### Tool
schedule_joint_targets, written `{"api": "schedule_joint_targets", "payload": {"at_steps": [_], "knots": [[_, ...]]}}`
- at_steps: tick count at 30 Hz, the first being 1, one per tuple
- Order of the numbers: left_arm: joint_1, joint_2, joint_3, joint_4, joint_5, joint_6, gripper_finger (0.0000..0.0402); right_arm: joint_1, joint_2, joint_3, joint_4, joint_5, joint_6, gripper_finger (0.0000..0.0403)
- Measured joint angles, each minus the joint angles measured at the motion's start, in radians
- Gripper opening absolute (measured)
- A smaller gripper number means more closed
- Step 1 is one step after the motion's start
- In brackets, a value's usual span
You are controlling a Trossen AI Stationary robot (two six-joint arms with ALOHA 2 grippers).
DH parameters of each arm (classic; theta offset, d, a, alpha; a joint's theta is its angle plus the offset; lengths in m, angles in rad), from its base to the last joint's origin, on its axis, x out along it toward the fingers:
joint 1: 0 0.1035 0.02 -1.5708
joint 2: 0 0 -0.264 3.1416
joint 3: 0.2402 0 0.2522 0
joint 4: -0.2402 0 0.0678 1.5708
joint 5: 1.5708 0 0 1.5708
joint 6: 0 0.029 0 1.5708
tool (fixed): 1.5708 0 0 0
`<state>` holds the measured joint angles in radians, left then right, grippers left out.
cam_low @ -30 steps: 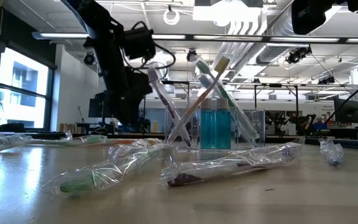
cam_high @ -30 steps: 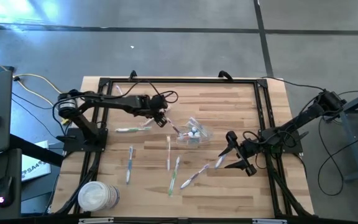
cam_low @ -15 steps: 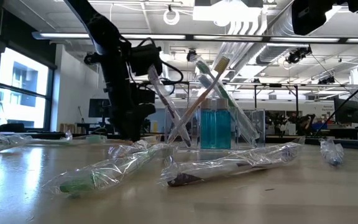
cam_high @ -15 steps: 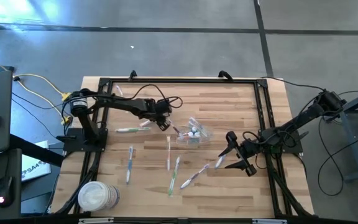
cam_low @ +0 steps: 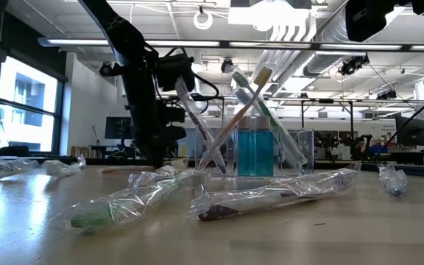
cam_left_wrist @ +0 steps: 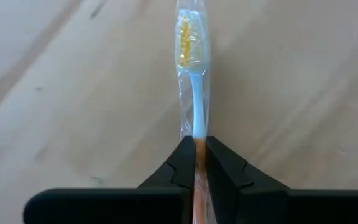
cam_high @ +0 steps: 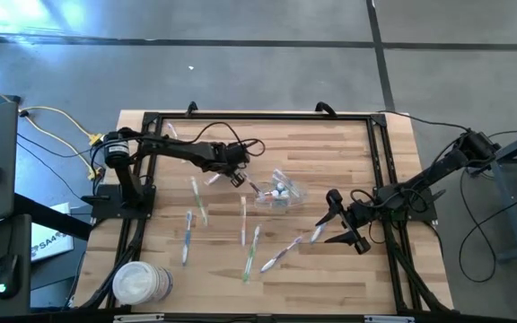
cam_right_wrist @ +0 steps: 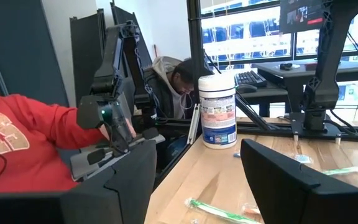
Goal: Pick & Place toothbrushing station
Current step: Put the top orange toothbrush into the wire organizer
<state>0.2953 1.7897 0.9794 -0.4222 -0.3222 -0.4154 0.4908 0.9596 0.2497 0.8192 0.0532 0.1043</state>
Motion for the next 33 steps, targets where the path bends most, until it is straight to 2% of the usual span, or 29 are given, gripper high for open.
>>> {"api": "schedule_joint_targets", "payload": {"at_steps": [5,7,9,15,21,25,28,33], "knots": [[0.002,-0.04,-0.003,-0.033,-0.063,-0.012,0.0,0.0,0.0,0.0,0.0,0.0,0.005,0.0226],[0.002,-0.069,0.002,-0.065,-0.057,-0.019,0.0001,0.0,0.0,0.0,0.0,0.0,0.005,0.0226],[-0.001,-0.121,0.006,-0.086,-0.063,-0.031,0.0001,0.0,0.0,0.0,0.0,0.0,0.005,0.0226],[-0.016,-0.306,0.012,-0.097,-0.164,-0.046,0.0001,0.0,0.0,0.0,-0.003,-0.001,0.005,0.0226],[-0.093,-0.499,0.013,-0.092,-0.27,-0.07,0.0001,0.0,0.0,0.0,-0.006,-0.004,0.019,0.0226],[-0.182,-0.591,0.014,-0.079,-0.275,-0.1,0.0001,0.0,0.0,0.0,-0.006,-0.005,0.026,0.0226],[-0.283,-0.632,-0.001,0.008,-0.276,-0.115,0.0001,0.0,0.0,0.0,-0.006,-0.005,0.03,0.0226],[-0.483,-0.635,-0.12,0.419,-0.293,-0.047,0.0,0.0,0.0,0.0,-0.004,-0.011,0.031,0.0226]]}}
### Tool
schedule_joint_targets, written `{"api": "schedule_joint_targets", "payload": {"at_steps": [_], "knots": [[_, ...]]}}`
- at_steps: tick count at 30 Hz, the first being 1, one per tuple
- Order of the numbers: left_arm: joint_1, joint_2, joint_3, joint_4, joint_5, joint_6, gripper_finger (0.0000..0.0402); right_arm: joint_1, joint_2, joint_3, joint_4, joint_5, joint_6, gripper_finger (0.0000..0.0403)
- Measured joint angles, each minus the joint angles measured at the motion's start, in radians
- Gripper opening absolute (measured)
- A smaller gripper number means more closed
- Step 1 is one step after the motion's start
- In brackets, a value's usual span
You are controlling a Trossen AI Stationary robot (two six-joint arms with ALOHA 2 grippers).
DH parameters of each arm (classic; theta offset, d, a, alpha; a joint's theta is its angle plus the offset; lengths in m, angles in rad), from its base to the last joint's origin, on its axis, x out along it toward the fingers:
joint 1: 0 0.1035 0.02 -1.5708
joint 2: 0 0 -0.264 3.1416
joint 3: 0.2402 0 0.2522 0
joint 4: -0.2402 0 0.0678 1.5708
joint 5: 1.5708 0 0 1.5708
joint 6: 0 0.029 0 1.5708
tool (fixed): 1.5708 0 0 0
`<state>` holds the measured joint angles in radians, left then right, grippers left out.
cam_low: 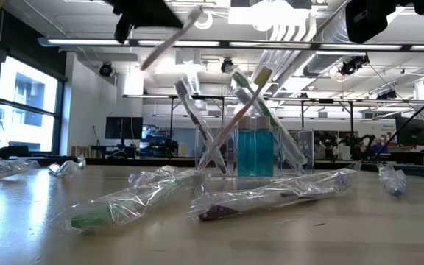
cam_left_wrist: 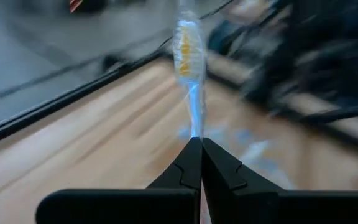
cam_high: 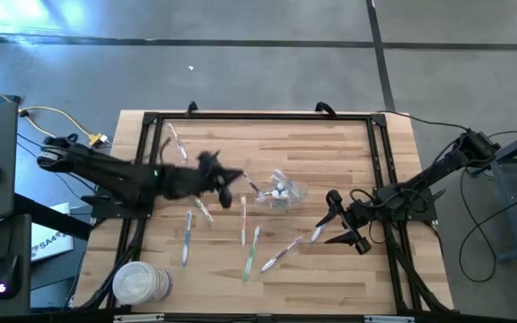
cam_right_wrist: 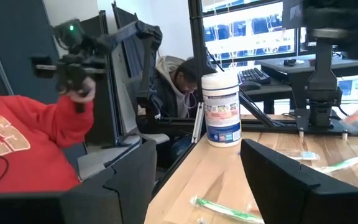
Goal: Pick & Place toothbrushing station
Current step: Put the top orange toothbrush into the wire organizer
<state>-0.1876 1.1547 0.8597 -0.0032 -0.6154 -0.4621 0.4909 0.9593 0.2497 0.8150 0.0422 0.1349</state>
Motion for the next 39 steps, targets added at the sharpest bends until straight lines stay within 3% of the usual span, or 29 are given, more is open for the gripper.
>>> {"api": "schedule_joint_targets", "payload": {"at_steps": [4,8,10,13,21,39], "knots": [[-0.107,0.079,-0.177,0.513,-0.051,0.136,0.0,0.0,0.0,0.0,0.003,-0.013,0.0,0.0226],[-0.142,0.228,-0.311,1.102,-0.031,0.33,0.0,0.0,0.0,0.0,0.004,-0.021,0.0,0.0226],[-0.14,0.32,-0.339,1.298,0.005,0.407,0.0,0.0,0.0,0.0,0.005,-0.021,-0.004,0.0226],[-0.115,0.442,-0.332,1.462,0.052,0.494,0.0,0.0,0.0,0.0,0.007,-0.021,-0.02,0.0226],[-0.032,0.656,-0.261,1.566,0.114,0.511,0.0,0.0,0.0,0.0,0.009,-0.019,-0.034,0.0226],[-0.002,0.698,-0.264,1.525,0.143,0.561,0.0,0.0,0.0,0.0,-0.014,-0.042,-0.004,0.0226]]}}
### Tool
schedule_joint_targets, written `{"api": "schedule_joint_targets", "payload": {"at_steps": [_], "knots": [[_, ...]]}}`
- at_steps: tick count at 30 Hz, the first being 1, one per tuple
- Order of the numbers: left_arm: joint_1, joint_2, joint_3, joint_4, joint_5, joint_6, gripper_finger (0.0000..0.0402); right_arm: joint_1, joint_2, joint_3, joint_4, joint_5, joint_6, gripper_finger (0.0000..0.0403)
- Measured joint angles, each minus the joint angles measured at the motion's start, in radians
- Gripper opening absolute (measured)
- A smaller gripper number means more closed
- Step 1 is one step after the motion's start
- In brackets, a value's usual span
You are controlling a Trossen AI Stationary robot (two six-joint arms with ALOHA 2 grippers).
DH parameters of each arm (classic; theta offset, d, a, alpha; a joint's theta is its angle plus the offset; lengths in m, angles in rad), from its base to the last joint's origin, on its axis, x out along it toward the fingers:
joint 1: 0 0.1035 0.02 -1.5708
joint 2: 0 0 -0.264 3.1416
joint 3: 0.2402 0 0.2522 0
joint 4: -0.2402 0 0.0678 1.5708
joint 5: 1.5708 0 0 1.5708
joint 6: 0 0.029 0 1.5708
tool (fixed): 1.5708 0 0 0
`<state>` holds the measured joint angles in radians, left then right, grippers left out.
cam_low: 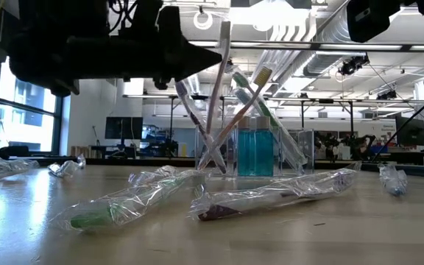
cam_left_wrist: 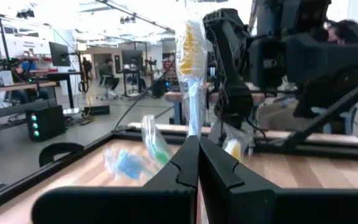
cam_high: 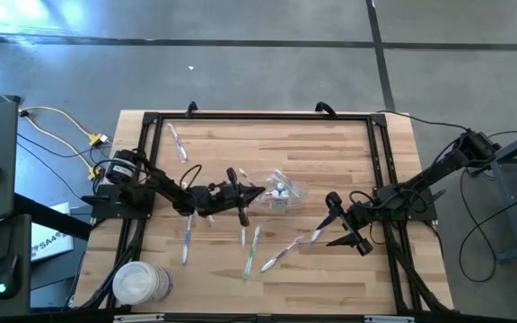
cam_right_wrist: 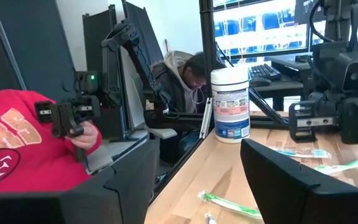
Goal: Pick & Place toothbrushing station
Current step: Put the top orange toothbrush into the wire organizer
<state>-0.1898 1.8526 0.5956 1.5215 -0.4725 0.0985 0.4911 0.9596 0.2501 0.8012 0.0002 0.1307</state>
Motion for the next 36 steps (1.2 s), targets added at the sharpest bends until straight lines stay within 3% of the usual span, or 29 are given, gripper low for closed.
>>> {"api": "schedule_joint_targets", "payload": {"at_steps": [7,18,36], "knots": [[0.001,0.022,-0.046,0.043,0.012,-0.092,0.0,0.0,0.0,0.0,0.003,0.0,0.0,0.0226],[0.001,0.039,-0.047,0.042,0.018,-0.083,0.0,0.0,0.0,0.0,0.0,0.0,-0.002,0.0226],[0.04,0.199,-0.002,0.046,0.051,-0.227,0.0,0.0,0.0,0.0,0.0,-0.002,-0.004,0.0226]]}}
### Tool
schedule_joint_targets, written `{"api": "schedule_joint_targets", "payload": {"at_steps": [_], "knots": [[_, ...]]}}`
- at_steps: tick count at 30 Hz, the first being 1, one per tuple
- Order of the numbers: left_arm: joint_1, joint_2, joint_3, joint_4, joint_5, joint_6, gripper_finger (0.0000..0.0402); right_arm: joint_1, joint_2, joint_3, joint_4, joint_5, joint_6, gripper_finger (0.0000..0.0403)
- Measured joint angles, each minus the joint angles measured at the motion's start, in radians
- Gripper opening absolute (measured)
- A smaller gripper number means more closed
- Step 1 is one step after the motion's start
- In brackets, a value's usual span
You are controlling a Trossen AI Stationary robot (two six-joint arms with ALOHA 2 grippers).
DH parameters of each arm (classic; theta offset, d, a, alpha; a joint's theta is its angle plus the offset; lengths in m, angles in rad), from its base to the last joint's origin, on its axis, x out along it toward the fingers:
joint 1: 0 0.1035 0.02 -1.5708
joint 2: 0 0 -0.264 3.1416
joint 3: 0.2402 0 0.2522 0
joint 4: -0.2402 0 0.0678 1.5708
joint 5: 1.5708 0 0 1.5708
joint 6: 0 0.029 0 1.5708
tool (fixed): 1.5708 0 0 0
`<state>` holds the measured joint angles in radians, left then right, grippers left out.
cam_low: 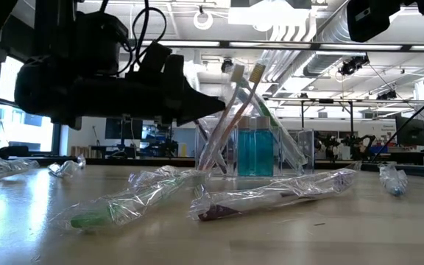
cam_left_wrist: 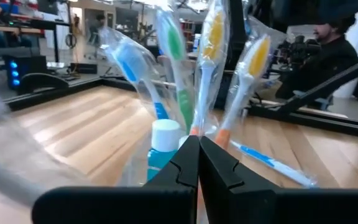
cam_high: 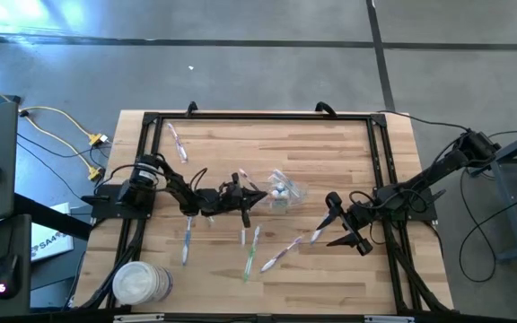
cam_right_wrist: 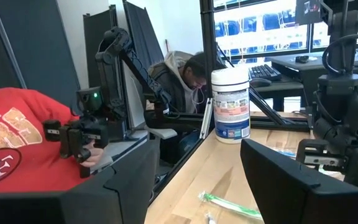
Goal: Pick & Place toothbrushing station
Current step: Put the top orange toothbrush into the wire organizer
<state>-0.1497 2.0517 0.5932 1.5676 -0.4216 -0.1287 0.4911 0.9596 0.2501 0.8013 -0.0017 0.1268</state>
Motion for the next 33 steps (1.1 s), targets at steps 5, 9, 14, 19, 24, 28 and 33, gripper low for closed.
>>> {"api": "schedule_joint_targets", "payload": {"at_steps": [5,9,14,19,24,28,33], "knots": [[0.0,0.01,0.01,0.0,0.015,-0.011,0.0,0.0,0.0,0.0,0.0,0.001,0.0,0.0226],[-0.001,0.006,0.01,0.0,0.014,-0.01,0.0,0.0,0.0,0.0,-0.002,0.0,0.0,0.0226],[-0.001,0.006,0.011,0.0,0.002,0.0,0.0008,0.0,0.0,0.0,-0.005,0.0,0.0,0.0226],[-0.001,0.005,0.011,0.0,-0.008,-0.026,0.0026,0.0,0.0,0.0,-0.005,0.0,0.0,0.0226],[-0.001,0.005,0.011,0.0,-0.008,-0.06,0.003,0.0,0.0,0.0,-0.006,-0.001,0.0,0.0226],[-0.001,0.004,0.011,0.0,0.006,-0.06,0.003,0.0,0.0,0.0,-0.006,-0.001,0.0,0.0226],[-0.001,0.004,0.011,-0.005,0.015,-0.018,0.0031,0.0,0.0,0.0,-0.006,-0.001,0.0,0.0226]]}}
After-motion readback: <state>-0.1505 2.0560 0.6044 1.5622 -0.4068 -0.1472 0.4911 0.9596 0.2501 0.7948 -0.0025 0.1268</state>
